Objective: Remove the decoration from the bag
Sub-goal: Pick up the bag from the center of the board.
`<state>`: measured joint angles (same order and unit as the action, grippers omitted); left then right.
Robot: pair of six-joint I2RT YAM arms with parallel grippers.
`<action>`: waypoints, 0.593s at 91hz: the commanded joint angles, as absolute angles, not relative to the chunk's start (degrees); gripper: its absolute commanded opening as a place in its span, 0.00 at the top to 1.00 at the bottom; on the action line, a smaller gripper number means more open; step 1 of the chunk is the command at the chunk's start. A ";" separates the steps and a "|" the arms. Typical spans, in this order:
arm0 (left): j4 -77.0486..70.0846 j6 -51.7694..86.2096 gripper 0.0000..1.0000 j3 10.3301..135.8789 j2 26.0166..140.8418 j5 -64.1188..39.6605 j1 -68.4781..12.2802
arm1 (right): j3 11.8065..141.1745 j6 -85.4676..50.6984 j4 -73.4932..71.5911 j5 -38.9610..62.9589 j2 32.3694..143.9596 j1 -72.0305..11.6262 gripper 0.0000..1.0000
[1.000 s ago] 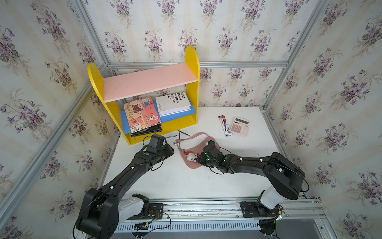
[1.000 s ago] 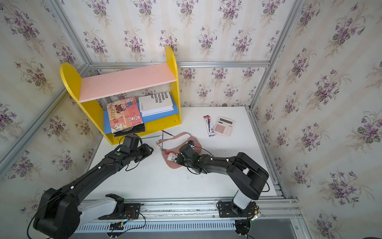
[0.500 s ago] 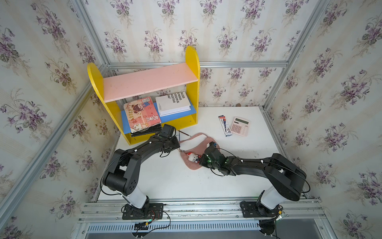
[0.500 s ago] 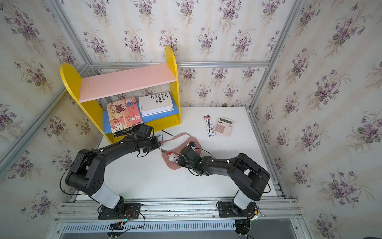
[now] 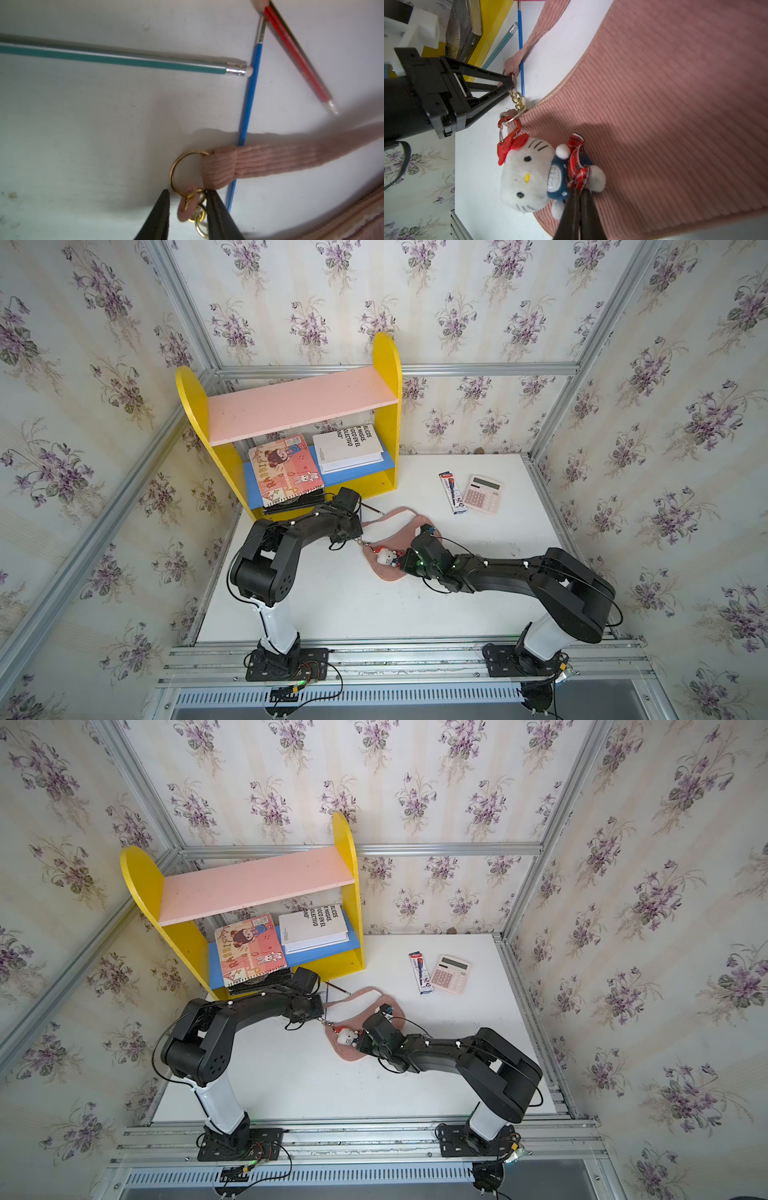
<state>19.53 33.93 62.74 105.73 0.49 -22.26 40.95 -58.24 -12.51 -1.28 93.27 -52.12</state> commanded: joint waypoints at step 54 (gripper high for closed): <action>21.86 28.49 0.98 65.01 83.51 -9.22 -24.12 | 38.31 -43.41 -22.41 6.66 86.69 -50.09 0.82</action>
<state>21.47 30.61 64.03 86.83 -6.20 -23.59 38.70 -50.78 -17.12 2.52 89.43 -51.05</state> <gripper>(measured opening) 0.105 0.132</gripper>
